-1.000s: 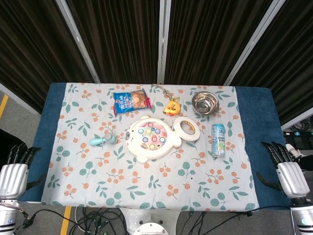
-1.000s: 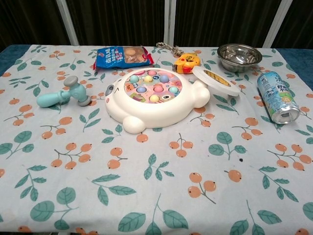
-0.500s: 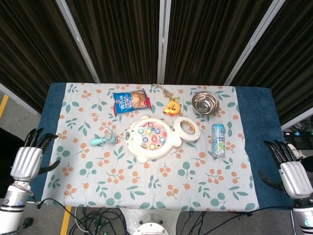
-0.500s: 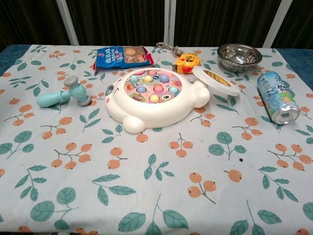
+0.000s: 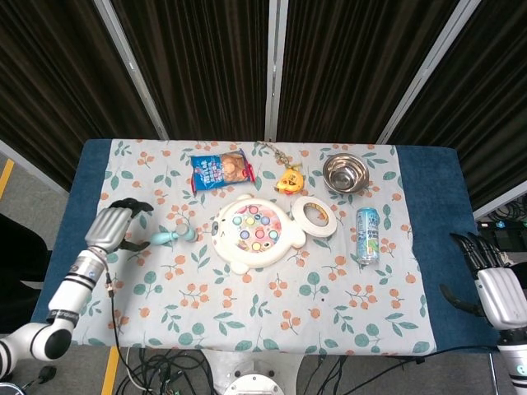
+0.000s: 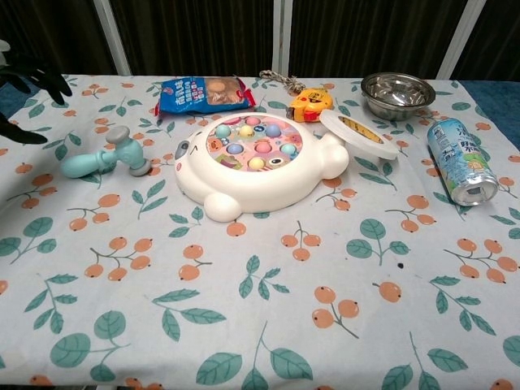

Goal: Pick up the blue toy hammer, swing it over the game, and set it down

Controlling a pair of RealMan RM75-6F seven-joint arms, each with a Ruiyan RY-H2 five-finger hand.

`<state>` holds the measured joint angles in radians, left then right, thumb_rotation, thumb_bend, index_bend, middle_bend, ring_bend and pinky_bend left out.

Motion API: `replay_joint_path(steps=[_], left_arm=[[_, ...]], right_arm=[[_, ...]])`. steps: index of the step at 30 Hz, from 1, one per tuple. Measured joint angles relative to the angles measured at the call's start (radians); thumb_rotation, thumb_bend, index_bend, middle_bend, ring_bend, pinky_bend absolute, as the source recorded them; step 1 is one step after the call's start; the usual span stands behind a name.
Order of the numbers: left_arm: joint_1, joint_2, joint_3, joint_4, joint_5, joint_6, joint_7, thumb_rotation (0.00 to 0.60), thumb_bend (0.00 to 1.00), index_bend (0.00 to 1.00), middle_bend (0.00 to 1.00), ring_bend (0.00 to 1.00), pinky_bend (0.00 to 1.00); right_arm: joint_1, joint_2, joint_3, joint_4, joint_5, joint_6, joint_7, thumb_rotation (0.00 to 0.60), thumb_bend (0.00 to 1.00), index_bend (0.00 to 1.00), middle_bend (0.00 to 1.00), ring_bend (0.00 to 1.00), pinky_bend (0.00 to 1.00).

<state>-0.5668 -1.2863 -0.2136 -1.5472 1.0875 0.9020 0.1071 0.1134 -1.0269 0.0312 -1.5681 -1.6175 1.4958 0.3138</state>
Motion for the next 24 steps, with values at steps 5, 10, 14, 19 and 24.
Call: replay_joint_path(steps=[5, 10, 14, 19, 24], left_arm=[[-0.054, -0.082, 0.0, 0.063, -0.11, -0.029, 0.104, 0.6, 0.18, 0.31, 0.32, 0.19, 0.23], [-0.086, -0.135, 0.008, 0.081, -0.174, -0.02, 0.17, 0.6, 0.18, 0.31, 0.33, 0.19, 0.23], [-0.091, -0.154, 0.021, 0.072, -0.182, 0.001, 0.191, 0.6, 0.18, 0.31, 0.35, 0.21, 0.25], [-0.096, -0.183, 0.028, 0.078, -0.186, 0.015, 0.196, 0.6, 0.19, 0.31, 0.36, 0.22, 0.3], [-0.102, -0.21, 0.037, 0.104, -0.181, 0.036, 0.218, 0.6, 0.2, 0.33, 0.39, 0.25, 0.36]], right_arm=[[0.015, -0.005, 0.003, 0.014, 0.007, -0.022, 0.013, 0.6, 0.2, 0.0, 0.12, 0.0, 0.0], [0.019, -0.008, 0.003, 0.023, 0.013, -0.03, 0.021, 0.6, 0.2, 0.0, 0.12, 0.0, 0.0], [0.018, -0.008, 0.002, 0.026, 0.017, -0.032, 0.024, 0.6, 0.2, 0.0, 0.12, 0.0, 0.0], [0.014, -0.007, -0.001, 0.026, 0.018, -0.028, 0.023, 0.6, 0.2, 0.0, 0.12, 0.0, 0.0], [0.012, -0.005, -0.003, 0.022, 0.019, -0.026, 0.02, 0.6, 0.2, 0.0, 0.12, 0.0, 0.0]])
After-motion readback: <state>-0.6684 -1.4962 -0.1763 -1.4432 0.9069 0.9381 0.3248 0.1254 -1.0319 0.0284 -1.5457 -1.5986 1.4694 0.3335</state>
